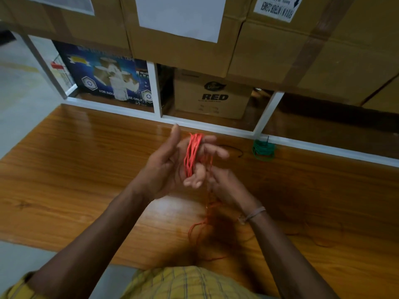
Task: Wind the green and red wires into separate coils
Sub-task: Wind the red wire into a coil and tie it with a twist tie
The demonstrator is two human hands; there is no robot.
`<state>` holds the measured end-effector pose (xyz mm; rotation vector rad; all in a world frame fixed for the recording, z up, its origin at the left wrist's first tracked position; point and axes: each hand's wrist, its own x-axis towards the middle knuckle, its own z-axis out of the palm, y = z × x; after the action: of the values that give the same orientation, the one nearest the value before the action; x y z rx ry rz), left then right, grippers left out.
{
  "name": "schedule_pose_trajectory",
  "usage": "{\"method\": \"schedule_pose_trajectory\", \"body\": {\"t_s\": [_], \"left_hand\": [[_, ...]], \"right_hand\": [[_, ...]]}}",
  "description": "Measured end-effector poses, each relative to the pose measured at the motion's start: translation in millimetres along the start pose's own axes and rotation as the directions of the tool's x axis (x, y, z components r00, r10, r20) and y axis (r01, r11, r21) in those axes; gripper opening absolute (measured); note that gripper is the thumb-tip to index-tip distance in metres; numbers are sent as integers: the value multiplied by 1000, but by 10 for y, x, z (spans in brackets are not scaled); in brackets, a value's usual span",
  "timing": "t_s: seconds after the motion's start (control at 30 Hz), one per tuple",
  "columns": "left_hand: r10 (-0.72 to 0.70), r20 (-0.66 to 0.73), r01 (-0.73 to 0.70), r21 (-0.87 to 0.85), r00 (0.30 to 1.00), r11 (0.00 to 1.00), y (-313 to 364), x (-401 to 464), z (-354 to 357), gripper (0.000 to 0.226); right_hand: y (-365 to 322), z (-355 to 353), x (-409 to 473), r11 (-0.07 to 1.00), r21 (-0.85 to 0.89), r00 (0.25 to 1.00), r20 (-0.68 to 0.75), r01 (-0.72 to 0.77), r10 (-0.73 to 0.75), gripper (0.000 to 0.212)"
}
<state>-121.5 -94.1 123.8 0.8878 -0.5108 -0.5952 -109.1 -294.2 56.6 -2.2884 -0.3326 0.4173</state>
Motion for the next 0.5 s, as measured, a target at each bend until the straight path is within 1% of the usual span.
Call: {"method": "schedule_pose_trajectory", "body": {"t_s": [0.03, 0.13, 0.2, 0.23, 0.3, 0.33, 0.37, 0.4, 0.47, 0.5], "left_hand": [[42, -35, -43, -3, 998, 999, 37, 27, -7, 97], [147, -170, -150, -4, 974, 989, 109, 86, -59, 102], [177, -294, -178, 26, 939, 984, 127, 118, -136, 97], [178, -339, -166, 63, 924, 984, 129, 135, -183, 96], [163, -417, -95, 178, 894, 979, 113, 145, -260, 103], [156, -455, -38, 258, 876, 965, 93, 143, -290, 101], [151, -482, 22, 335, 863, 942, 73, 133, -325, 91], [150, -505, 89, 419, 850, 904, 47, 114, -348, 85], [153, -515, 181, 540, 843, 822, -4, 70, -404, 88], [144, -510, 209, 572, 848, 793, -28, 47, -441, 90]], "right_hand": [[7, 78, -15, 1000, 2, 999, 27, -22, 22, 26], [-5, 216, -119, 981, 155, 989, 116, -113, 95, 30], [-49, 247, -191, 979, 181, 982, 178, -93, 61, 29], [-85, 239, -237, 982, 170, 976, 211, -83, 46, 27], [-145, 227, -314, 979, 187, 957, 291, -75, 18, 22], [-171, 212, -356, 973, 214, 944, 331, -85, 10, 21], [-208, 174, -401, 971, 221, 931, 364, -90, 3, 20], [-240, 122, -433, 973, 216, 923, 385, -76, -13, 19], [-313, -29, -480, 983, 183, 912, 408, -30, -47, 18], [-355, -121, -501, 984, 177, 908, 413, -7, -68, 17]]}}
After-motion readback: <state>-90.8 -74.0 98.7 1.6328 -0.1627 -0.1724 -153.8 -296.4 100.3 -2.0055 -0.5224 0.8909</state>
